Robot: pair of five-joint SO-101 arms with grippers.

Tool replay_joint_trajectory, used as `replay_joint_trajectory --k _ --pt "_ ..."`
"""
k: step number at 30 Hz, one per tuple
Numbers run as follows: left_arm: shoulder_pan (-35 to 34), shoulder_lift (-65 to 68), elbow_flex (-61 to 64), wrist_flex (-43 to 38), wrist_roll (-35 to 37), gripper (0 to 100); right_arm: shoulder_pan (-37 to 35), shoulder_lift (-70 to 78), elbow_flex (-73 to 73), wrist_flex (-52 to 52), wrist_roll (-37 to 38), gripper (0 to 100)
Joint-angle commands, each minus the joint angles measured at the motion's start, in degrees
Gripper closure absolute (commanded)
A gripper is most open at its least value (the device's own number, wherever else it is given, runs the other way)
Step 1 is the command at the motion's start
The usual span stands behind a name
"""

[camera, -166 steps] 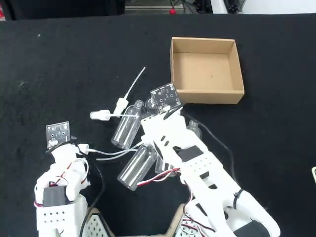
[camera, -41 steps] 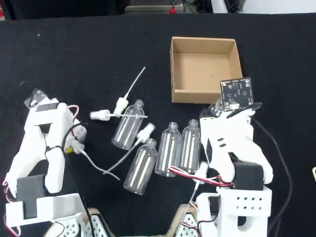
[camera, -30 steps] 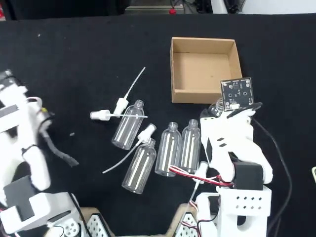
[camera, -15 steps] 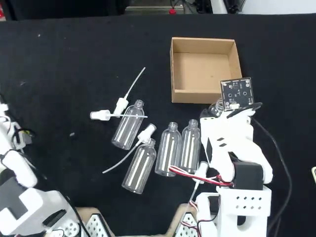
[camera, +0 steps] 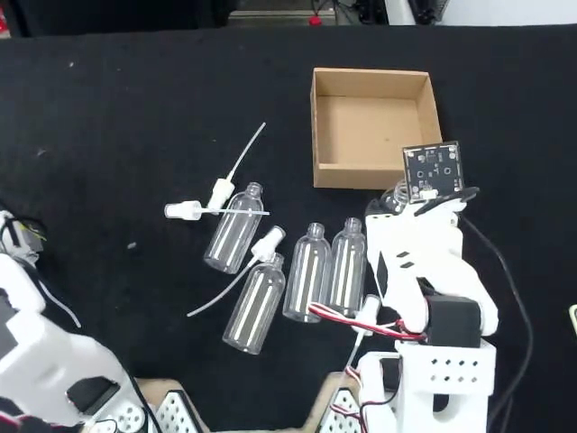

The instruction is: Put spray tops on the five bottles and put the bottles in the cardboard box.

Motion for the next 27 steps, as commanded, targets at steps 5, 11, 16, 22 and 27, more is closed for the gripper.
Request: replay_joint_trajectory --k 5,11,16,22,27 --pt "1.1 11.3 -10.8 2.5 1.6 76 0.4 -0.1 -0.7 0.1 -0.3 83.3" --pt "1.2 12.7 -12.1 2.5 1.6 77 0.4 -0.1 -0.7 0.1 -0.3 83.3" --pt "3.0 12.7 -11.6 4.2 1.6 77 0.4 -0.1 -0.7 0.0 -0.3 83.3" --pt "6.2 12.6 -12.4 6.2 1.6 88 0.4 -0.1 -0.7 0.1 -0.3 83.3" --pt "6.5 12.4 -12.4 7.1 1.6 93 0.4 -0.1 -0.7 -0.1 -0.4 83.3"
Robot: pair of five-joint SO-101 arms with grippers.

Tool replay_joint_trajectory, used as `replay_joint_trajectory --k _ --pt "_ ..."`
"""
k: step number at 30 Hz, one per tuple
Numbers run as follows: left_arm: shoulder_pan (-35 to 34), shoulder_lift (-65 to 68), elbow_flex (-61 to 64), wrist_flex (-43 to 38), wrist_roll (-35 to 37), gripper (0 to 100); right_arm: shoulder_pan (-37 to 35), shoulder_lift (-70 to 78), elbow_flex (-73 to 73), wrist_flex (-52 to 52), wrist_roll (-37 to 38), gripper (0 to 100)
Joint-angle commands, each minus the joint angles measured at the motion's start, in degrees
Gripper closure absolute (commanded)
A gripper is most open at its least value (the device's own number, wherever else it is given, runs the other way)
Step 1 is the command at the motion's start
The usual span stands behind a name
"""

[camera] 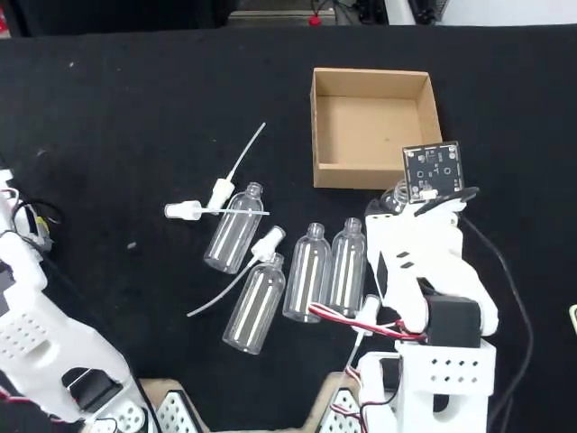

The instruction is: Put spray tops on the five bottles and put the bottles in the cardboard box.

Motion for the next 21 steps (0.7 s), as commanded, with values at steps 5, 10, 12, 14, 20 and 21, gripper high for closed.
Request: replay_joint_trajectory --k 5,10,12,14,20,21 --pt "1.8 -9.0 -3.4 8.8 0.6 93 -6.2 -0.1 -1.6 -0.4 -0.7 83.3" --pt "5.8 -26.8 -2.4 11.3 5.2 93 -16.3 -0.1 -2.7 -3.5 -0.9 83.5" --pt "8.0 -33.4 -1.2 10.6 9.1 93 -19.7 -0.1 -2.4 -6.3 -1.3 83.5" --pt "10.8 -39.4 0.7 9.6 13.6 93 -22.2 -0.1 -2.6 -8.3 -3.6 83.5" --pt "21.1 -53.6 7.1 2.2 23.0 93 -29.1 -0.1 -1.5 -14.3 -5.0 83.5" --pt "22.8 -55.7 8.1 0.8 24.3 93 -30.1 -0.1 -0.9 -15.6 -4.8 83.5"
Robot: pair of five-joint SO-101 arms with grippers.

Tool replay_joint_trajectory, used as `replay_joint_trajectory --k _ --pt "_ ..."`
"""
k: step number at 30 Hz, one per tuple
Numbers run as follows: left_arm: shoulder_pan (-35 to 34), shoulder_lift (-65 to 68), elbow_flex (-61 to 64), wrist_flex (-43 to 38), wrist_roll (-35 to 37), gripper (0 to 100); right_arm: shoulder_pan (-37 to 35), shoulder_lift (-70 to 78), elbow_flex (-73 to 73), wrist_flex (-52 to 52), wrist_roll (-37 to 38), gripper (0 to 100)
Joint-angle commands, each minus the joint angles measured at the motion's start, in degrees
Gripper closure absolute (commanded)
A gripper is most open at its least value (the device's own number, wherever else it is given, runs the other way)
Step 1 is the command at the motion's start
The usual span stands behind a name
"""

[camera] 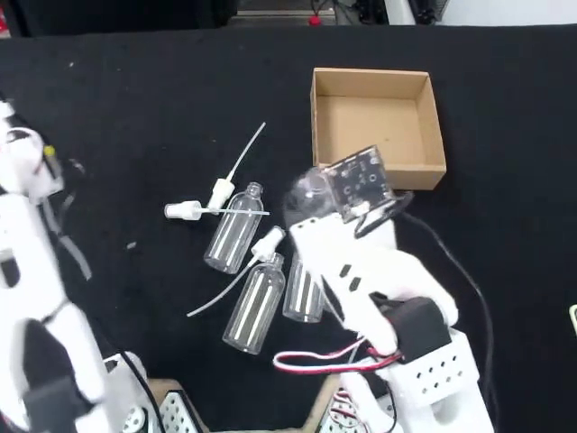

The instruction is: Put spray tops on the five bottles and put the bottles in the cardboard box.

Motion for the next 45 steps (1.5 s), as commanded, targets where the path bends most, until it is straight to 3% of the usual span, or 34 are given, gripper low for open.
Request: replay_joint_trajectory --k 1,11,17,23,29,45 --pt "8.9 -11.4 2.9 -6.9 6.3 93 -4.7 -0.1 -0.4 -6.9 -0.4 83.5" --pt "23.1 -27.8 7.7 -18.8 11.9 93 -7.6 -0.1 8.0 -19.6 -0.8 83.6" --pt "35.9 -36.5 7.7 -24.0 11.9 93 -7.6 0.0 9.7 -20.0 -2.8 83.6" --pt "44.8 -39.2 7.7 -31.6 11.9 93 -7.7 -0.1 10.8 -19.8 -4.9 83.6" --pt "52.6 -39.1 7.7 -34.0 11.6 93 -7.7 -0.1 10.9 -19.8 -5.0 83.6" --pt "54.9 -29.5 8.9 -38.5 11.5 93 -7.7 -0.1 10.9 -19.8 -4.7 83.6"
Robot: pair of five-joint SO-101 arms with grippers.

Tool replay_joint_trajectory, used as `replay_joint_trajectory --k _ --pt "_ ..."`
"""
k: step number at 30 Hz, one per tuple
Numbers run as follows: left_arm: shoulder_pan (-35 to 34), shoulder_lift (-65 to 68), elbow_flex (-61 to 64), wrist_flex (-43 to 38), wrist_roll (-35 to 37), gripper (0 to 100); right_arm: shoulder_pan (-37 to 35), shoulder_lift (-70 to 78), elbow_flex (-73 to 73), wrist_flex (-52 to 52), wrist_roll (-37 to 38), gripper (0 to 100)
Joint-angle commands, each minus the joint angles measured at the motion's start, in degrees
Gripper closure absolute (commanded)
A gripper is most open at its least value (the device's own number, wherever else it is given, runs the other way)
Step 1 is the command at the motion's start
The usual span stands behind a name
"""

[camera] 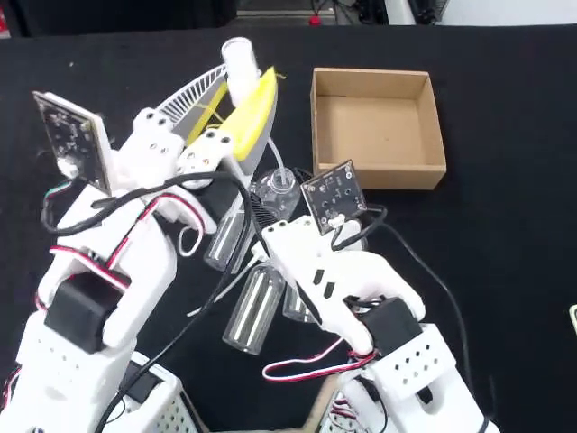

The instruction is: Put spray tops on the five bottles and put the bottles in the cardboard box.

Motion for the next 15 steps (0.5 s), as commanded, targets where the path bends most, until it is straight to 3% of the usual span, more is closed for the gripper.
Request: replay_joint_trajectory --k 1,15 --pt "0.0 1.0 -0.4 -1.6 0.1 93 -0.8 -0.1 -0.5 -1.6 0.0 83.6" --pt "-0.2 1.1 5.4 -1.8 -5.9 93 -0.8 -0.1 -0.5 -1.5 0.0 83.6"
